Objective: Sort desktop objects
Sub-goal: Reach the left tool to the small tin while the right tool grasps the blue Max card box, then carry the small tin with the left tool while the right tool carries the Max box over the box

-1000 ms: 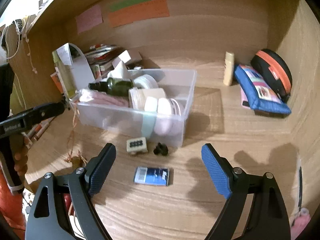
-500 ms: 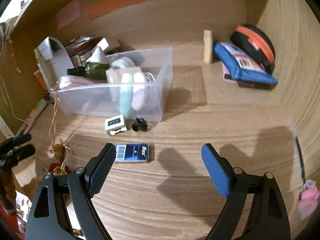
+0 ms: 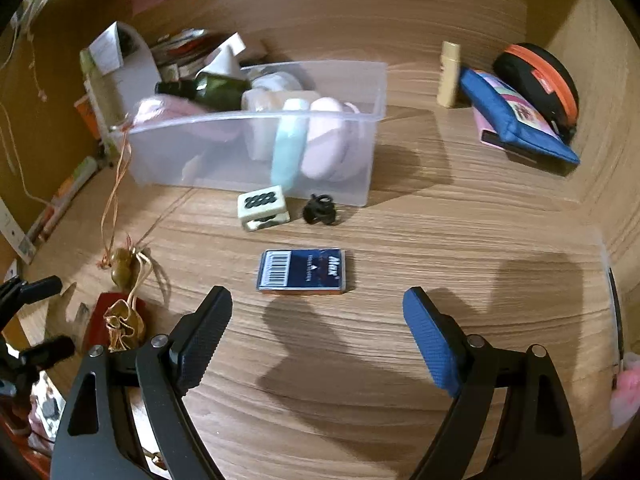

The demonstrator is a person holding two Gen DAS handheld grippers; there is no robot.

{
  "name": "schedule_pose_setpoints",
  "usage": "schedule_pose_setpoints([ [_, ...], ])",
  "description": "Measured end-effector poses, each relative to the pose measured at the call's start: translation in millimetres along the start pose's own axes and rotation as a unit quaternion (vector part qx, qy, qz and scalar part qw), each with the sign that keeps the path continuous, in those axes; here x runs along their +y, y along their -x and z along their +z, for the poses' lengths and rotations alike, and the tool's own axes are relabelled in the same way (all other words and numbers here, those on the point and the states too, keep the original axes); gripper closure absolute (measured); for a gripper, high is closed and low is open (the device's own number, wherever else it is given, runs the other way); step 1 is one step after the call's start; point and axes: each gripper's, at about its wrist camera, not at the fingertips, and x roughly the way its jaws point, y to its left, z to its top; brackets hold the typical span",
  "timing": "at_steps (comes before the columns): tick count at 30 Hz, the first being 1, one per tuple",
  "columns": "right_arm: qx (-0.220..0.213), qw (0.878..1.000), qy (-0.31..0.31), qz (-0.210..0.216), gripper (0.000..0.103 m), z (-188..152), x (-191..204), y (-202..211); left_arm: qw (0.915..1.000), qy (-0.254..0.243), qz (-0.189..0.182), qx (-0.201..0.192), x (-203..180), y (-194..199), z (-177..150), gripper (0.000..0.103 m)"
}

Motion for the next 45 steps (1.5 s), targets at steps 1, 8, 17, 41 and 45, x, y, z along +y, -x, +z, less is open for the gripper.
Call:
schedule_pose_setpoints([
  [1, 0.004, 1.0, 0.0, -0.002, 0.017, 1, 1, -3, 1.0, -0.007, 0.004, 0.0, -2, -1, 0, 0.013],
  [8, 0.016, 0.999, 0.033, -0.012, 0.017, 5, 17, -11, 0.9997, -0.023, 0.012, -0.003, 0, -3, 2, 0.029],
  [17, 0.022, 0.999, 0.045, -0.014, 0.022, 6, 26, -15, 0.9995, -0.03, -0.001, -0.006, -1, -12, 16, 0.057],
  [41, -0.033, 0.999, 0.012, 0.031, 0.059, 17, 9, 13, 0.998, 0.021, 0.012, -0.058, 15, 9, 45, 0.061],
  [45, -0.052, 0.998, 0.017, 0.033, 0.059, 20, 11, 26, 0.9966, 0.022, 0.006, -0.079, 13, 14, 56, 0.061],
])
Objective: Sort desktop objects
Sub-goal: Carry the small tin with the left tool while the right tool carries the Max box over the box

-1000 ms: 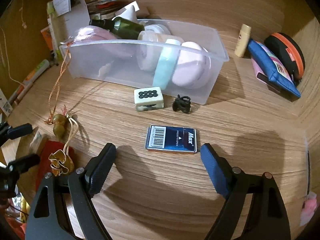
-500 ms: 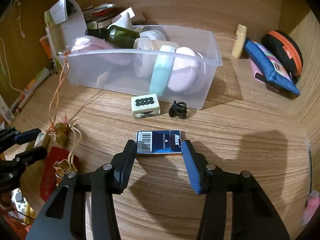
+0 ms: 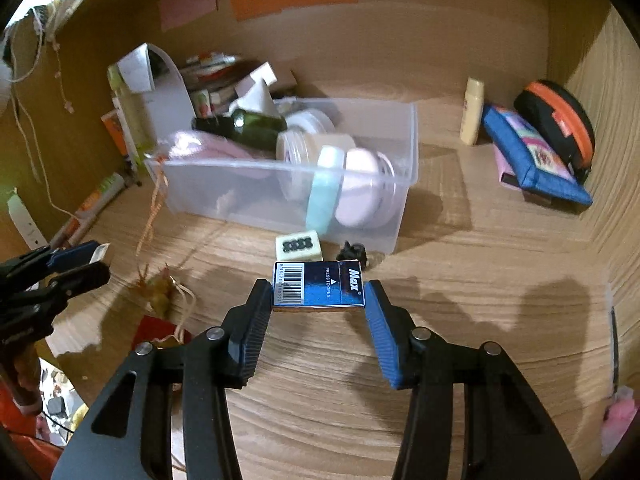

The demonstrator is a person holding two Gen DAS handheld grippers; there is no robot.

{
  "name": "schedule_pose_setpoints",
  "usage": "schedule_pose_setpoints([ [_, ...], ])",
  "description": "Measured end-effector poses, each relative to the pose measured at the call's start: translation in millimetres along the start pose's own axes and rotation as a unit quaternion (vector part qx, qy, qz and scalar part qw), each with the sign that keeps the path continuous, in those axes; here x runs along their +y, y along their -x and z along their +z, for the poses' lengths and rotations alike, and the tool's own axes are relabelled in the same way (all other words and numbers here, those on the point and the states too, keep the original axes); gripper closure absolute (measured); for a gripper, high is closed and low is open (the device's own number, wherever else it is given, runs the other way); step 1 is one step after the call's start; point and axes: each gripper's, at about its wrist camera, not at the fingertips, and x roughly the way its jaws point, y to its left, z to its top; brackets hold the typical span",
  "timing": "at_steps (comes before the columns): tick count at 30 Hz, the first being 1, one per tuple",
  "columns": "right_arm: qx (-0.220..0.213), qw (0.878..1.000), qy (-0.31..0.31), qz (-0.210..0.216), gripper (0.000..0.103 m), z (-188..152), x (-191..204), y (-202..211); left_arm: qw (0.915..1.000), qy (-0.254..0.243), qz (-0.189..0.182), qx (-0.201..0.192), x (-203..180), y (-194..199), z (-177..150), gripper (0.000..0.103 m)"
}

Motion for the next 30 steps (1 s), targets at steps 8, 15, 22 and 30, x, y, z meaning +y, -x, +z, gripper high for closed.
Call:
schedule_pose_setpoints([
  [8, -0.037, 0.999, 0.004, 0.008, 0.059, 18, -2, 19, 0.999, 0.008, -0.012, -0.042, -3, 0, 33, 0.061],
  [15, -0.048, 0.999, -0.002, 0.019, 0.059, 27, -8, 18, 0.9976, 0.001, -0.033, -0.061, -14, -8, 61, 0.061],
  [22, -0.051, 0.998, -0.006, 0.022, 0.059, 41, -20, 11, 0.9966, -0.017, -0.047, -0.065, -30, -29, 83, 0.061],
  [30, -0.047, 0.999, -0.008, 0.026, 0.059, 44, -34, 1, 0.9976, -0.019, -0.051, -0.044, -40, -58, 98, 0.061],
])
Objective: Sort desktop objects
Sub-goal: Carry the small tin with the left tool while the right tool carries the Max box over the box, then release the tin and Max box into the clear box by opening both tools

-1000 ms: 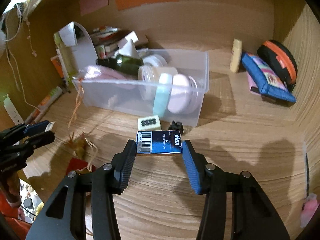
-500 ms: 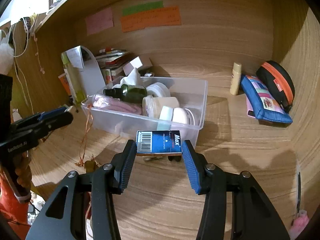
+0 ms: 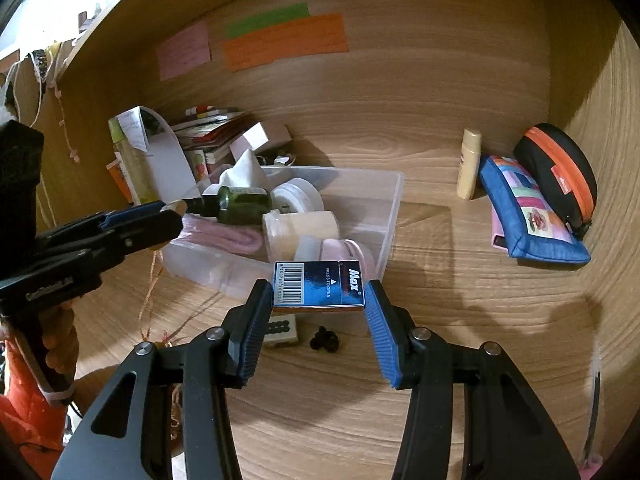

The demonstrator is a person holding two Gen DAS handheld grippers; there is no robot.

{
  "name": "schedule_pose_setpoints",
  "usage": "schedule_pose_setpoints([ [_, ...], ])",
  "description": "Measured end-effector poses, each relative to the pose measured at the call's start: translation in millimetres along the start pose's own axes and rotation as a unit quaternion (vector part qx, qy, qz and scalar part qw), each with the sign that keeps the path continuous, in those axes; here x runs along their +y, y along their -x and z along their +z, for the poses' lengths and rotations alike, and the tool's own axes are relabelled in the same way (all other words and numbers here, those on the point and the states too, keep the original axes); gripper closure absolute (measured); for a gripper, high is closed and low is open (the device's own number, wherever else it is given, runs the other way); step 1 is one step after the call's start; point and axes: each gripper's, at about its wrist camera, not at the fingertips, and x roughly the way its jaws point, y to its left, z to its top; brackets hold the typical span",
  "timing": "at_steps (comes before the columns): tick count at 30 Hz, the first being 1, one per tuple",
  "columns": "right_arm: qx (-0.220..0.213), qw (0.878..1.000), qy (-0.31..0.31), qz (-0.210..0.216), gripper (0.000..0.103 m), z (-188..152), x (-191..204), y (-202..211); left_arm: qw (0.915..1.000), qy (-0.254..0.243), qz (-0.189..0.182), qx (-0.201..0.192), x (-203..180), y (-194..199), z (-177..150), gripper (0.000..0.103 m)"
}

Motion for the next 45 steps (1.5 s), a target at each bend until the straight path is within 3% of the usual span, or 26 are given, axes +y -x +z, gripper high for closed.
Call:
schedule_pose_setpoints([
  [17, 0.014, 0.999, -0.001, 0.04, 0.059, 16, -5, -34, 0.9995, 0.009, 0.018, 0.025, -1, -33, 4, 0.061],
  [31, 0.022, 0.999, 0.021, 0.023, 0.058, 16, 4, -41, 0.9996, 0.008, 0.003, 0.028, -2, -35, 2, 0.06],
  [42, 0.018, 0.999, 0.029, 0.014, 0.047, 14, 11, -33, 0.9999, 0.007, 0.012, 0.01, -4, -20, 3, 0.052],
  [45, 0.01, 1.0, 0.027, 0.01, 0.039, 13, 12, -26, 0.9998, 0.004, 0.017, -0.001, -6, -12, 2, 0.048],
])
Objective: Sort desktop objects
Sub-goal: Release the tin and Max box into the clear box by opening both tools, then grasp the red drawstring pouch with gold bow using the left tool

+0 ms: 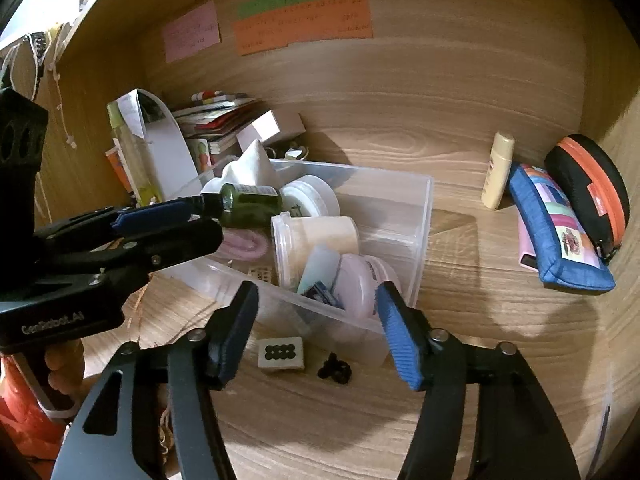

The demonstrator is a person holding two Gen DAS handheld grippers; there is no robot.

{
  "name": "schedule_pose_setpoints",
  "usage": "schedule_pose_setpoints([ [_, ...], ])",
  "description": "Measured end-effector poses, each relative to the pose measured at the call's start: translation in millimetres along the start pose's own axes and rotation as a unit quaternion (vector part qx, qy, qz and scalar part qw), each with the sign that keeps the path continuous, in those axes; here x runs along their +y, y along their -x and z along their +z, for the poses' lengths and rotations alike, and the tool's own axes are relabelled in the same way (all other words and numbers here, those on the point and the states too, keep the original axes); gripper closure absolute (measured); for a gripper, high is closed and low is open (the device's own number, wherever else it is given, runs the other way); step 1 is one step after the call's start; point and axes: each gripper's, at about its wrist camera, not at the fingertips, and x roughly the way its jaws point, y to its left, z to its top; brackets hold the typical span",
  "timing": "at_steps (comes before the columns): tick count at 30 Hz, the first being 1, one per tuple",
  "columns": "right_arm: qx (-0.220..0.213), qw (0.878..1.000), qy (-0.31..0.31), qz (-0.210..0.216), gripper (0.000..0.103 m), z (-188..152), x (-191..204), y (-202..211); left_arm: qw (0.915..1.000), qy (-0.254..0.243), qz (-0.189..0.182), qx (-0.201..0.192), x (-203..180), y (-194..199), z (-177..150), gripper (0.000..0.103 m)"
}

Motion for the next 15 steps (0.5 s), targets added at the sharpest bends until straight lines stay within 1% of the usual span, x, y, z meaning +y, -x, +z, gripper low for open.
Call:
schedule_pose_setpoints([
  [3, -0.01, 1.0, 0.003, -0.013, 0.035, -2, 2, 8, 1.0, -0.002, 0.001, -0.007, -2, 8, 0, 0.044],
  [5, -0.015, 1.0, 0.004, -0.022, 0.03, -3, 3, 13, 0.9998, -0.005, 0.007, -0.017, -5, 15, 0, 0.036],
  [9, -0.026, 0.999, 0.001, -0.031, 0.026, -6, 3, 25, 0.9993, -0.008, 0.015, -0.033, -7, 28, -2, 0.029],
  [11, -0.031, 0.999, -0.003, -0.036, 0.021, -8, 2, 32, 0.999, -0.006, 0.023, -0.039, -8, 34, -4, 0.021],
  [15, -0.04, 0.998, -0.008, -0.047, 0.02, -14, 1, 45, 0.9982, -0.003, 0.038, -0.047, -8, 47, -10, 0.014],
])
